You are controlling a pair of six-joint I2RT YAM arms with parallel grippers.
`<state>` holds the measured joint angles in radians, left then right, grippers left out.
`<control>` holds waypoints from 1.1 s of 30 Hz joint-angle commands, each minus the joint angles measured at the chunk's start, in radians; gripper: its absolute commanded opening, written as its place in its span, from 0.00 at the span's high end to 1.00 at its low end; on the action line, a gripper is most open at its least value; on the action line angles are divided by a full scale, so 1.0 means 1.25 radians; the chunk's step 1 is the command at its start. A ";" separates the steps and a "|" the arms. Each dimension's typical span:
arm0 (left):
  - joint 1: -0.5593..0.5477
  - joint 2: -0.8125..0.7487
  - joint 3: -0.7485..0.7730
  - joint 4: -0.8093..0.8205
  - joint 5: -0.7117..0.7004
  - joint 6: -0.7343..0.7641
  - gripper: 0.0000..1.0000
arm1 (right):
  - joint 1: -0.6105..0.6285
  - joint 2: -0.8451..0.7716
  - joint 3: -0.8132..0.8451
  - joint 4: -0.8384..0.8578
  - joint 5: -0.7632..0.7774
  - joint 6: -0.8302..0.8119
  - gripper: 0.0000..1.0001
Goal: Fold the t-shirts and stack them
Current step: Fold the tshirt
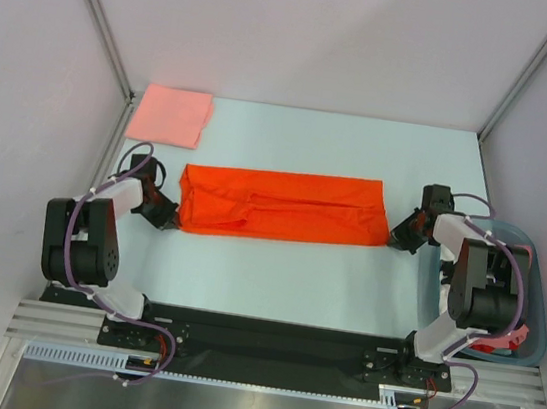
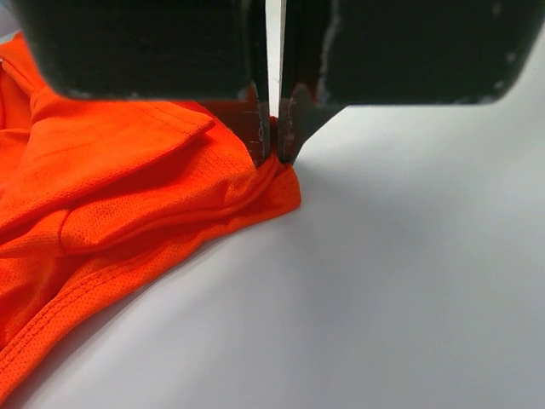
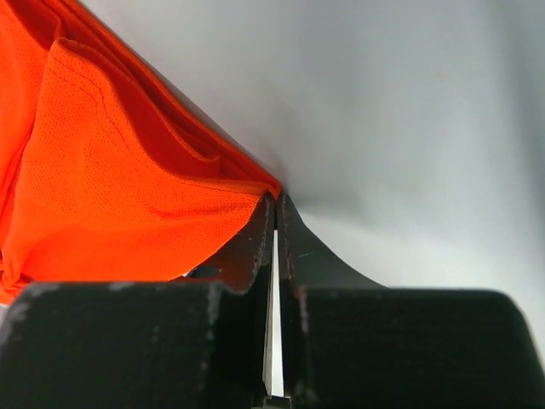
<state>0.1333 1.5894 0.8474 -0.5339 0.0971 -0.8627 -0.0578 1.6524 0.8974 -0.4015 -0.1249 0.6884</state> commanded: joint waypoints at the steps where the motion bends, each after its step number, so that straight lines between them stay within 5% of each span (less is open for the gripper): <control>1: 0.007 -0.015 0.004 -0.027 -0.116 0.039 1.00 | 0.011 -0.020 -0.043 -0.059 0.056 -0.023 1.00; 4: 0.007 -0.026 -0.004 -0.037 -0.116 0.034 0.94 | 0.012 -0.028 -0.039 -0.073 0.047 -0.038 0.99; 5: 0.007 -0.032 -0.008 -0.042 -0.114 0.032 0.76 | 0.012 -0.031 -0.032 -0.084 0.048 -0.045 0.97; 8: 0.007 -0.071 -0.009 -0.066 -0.116 0.025 0.49 | 0.012 -0.061 -0.014 -0.124 0.050 -0.078 0.79; 11: 0.007 -0.137 0.009 -0.103 -0.130 0.030 0.32 | 0.013 -0.101 0.018 -0.176 0.063 -0.132 0.64; 13: 0.007 -0.182 0.028 -0.116 -0.148 0.057 0.28 | 0.020 -0.119 0.040 -0.208 0.074 -0.158 0.59; 17: -0.016 -0.188 0.111 -0.091 -0.088 0.141 0.41 | 0.044 -0.123 0.103 -0.221 0.035 -0.223 0.56; 24: -0.135 -0.057 0.172 0.063 0.148 0.220 0.64 | 0.182 -0.007 0.210 -0.058 -0.257 -0.204 0.60; 29: -0.155 0.060 0.169 0.152 0.312 0.215 0.73 | 0.301 0.147 0.250 0.174 -0.424 -0.035 0.80; 33: -0.156 0.094 0.155 0.169 0.320 0.223 0.77 | 0.384 0.246 0.297 0.296 -0.467 0.076 0.95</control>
<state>-0.0631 1.7180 1.0420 -0.3882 0.4042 -0.6178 0.3737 1.9072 1.2095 -0.2356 -0.5800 0.6403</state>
